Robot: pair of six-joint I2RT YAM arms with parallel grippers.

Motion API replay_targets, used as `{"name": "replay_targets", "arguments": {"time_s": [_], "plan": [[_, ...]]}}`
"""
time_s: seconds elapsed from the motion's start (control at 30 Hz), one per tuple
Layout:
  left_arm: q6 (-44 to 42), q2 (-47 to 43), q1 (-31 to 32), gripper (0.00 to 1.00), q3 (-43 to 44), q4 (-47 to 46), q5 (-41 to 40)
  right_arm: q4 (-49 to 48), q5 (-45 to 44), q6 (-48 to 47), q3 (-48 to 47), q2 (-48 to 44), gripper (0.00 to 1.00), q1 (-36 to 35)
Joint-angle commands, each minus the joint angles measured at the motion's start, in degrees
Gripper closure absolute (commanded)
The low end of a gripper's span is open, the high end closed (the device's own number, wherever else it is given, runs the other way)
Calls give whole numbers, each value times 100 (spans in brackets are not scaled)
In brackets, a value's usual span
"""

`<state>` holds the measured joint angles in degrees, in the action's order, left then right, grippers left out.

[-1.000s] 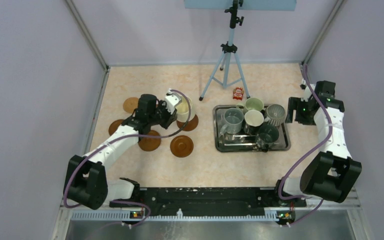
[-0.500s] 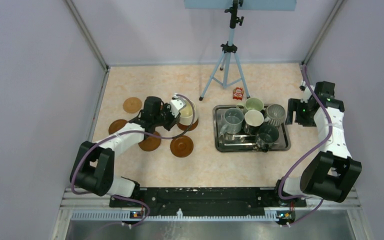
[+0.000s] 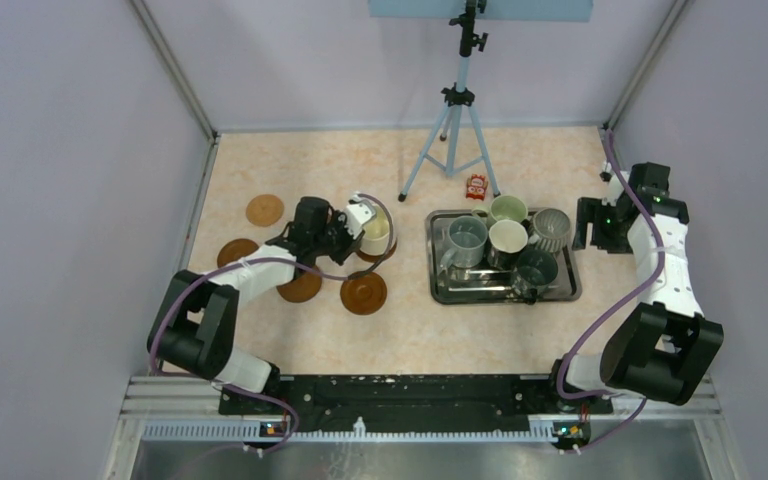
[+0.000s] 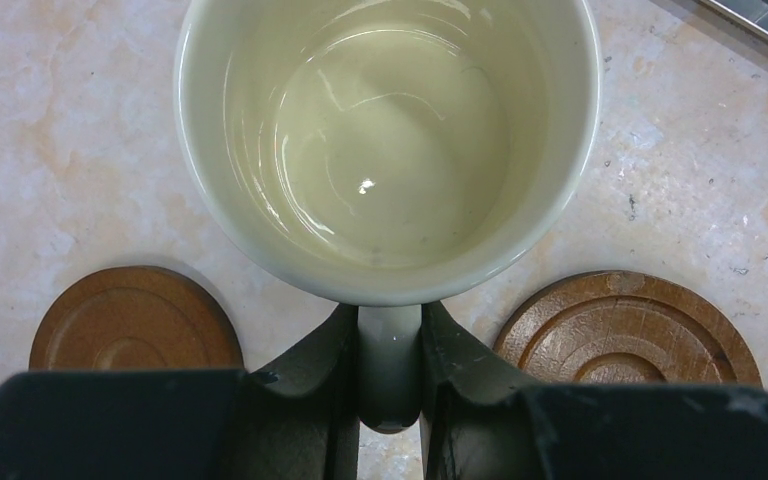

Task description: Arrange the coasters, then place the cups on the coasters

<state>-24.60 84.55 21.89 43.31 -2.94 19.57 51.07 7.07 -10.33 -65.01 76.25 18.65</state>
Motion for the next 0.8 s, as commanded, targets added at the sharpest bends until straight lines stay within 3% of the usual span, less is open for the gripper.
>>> {"name": "replay_targets", "arguments": {"time_s": [0.0,0.17,0.47,0.77], "plan": [[-1,-115,61,100,14,-809,39,17,-108,31,-201,-68,26,27],[7,-35,94,99,-13,-790,-90,3,-139,31,-188,-68,26,33],[45,0,172,56,-12,-606,-169,-138,-530,217,-121,-88,26,33],[117,-241,192,33,173,-68,-209,9,-1219,556,-108,-70,25,33]]}}
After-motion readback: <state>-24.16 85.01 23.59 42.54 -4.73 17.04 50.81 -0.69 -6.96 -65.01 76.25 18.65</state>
